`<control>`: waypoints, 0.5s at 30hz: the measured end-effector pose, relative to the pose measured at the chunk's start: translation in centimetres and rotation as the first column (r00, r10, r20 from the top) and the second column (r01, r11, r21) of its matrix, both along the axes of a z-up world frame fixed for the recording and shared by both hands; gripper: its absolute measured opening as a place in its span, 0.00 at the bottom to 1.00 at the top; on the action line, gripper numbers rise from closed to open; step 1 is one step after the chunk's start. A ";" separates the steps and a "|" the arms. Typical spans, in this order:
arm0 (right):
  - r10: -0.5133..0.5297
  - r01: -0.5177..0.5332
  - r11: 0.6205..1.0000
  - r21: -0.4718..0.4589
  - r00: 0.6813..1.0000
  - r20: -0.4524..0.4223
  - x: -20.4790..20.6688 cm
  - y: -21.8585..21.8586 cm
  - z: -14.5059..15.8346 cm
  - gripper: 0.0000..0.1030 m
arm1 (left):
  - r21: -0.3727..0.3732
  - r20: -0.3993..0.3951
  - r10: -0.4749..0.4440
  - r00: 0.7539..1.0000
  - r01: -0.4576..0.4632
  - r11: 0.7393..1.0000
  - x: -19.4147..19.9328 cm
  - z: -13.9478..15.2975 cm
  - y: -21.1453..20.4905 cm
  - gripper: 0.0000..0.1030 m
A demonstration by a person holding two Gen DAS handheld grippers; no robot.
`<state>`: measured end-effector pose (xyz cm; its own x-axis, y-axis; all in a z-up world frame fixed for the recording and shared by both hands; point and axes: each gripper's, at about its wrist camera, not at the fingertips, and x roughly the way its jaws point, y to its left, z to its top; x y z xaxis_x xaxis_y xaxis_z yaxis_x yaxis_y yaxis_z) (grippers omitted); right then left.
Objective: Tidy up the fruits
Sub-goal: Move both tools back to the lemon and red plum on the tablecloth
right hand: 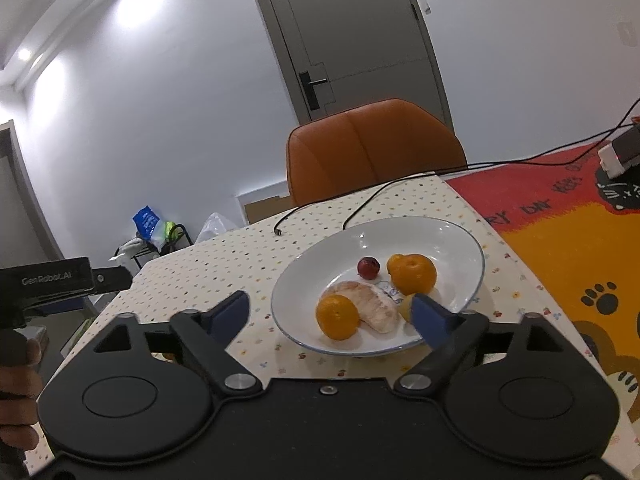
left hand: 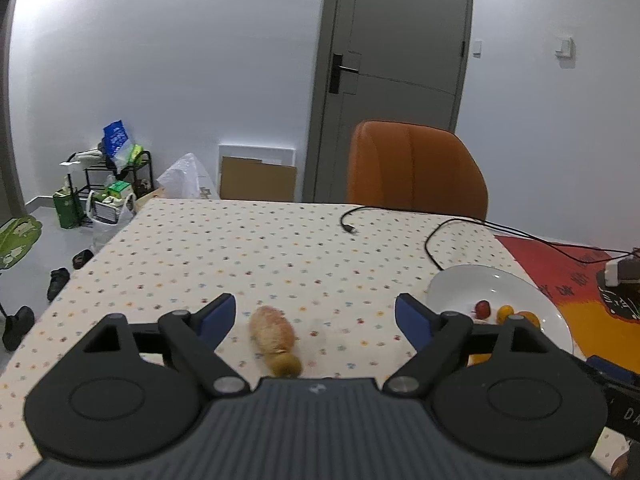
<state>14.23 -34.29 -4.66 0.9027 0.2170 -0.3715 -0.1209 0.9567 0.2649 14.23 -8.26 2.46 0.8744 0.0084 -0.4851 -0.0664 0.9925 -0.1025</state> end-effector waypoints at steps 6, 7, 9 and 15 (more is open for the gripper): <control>-0.003 0.003 1.000 -0.023 1.000 0.015 -0.4 1.1 0.6 0.98 | -0.011 -0.003 0.036 0.999 -0.037 0.999 -0.9 0.0 1.6 0.84; 0.000 0.001 1.000 -0.026 1.000 0.016 -0.5 1.2 0.7 0.99 | -0.013 -0.005 0.042 0.999 -0.042 0.999 -1.1 -0.1 1.9 0.84; 0.004 -0.003 0.999 -0.032 1.000 0.017 -0.6 1.5 0.8 1.00 | -0.017 -0.011 0.050 0.999 -0.051 0.999 -1.4 -0.4 2.4 0.84; 0.021 -0.020 0.999 -0.049 1.000 0.006 -0.8 2.3 0.6 1.00 | -0.021 -0.026 0.072 0.997 -0.073 0.997 -2.1 -1.0 3.6 0.84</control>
<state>13.47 -31.98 -4.01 0.9006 0.2170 -0.3766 -0.1422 0.9659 0.2166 12.12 -4.68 1.45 0.8594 0.0605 -0.5078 -0.1411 0.9825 -0.1217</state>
